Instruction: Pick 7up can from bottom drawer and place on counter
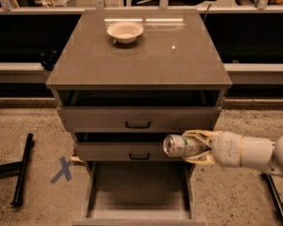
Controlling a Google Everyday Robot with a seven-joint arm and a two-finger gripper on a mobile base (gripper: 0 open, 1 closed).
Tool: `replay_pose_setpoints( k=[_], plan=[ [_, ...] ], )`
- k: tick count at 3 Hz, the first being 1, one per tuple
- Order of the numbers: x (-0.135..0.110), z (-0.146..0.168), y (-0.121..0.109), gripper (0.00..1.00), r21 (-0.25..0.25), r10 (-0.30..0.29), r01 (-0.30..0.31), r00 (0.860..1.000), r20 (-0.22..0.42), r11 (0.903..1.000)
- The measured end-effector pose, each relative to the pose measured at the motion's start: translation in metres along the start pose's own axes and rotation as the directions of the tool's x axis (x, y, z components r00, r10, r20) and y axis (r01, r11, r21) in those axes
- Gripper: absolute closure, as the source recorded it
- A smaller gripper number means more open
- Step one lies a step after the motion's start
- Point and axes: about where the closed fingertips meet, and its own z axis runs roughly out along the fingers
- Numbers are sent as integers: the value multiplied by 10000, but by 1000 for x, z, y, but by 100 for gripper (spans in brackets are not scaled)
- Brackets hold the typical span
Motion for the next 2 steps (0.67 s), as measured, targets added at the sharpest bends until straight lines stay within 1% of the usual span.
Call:
replay_pose_setpoints(
  k=[1, 2],
  plan=[
    [-37, -19, -69, 100, 604, -822, 822, 9966, -16, 9948],
    [-49, -27, -101, 100, 851, -1294, 1278, 9915, 140, 9881]
  ],
)
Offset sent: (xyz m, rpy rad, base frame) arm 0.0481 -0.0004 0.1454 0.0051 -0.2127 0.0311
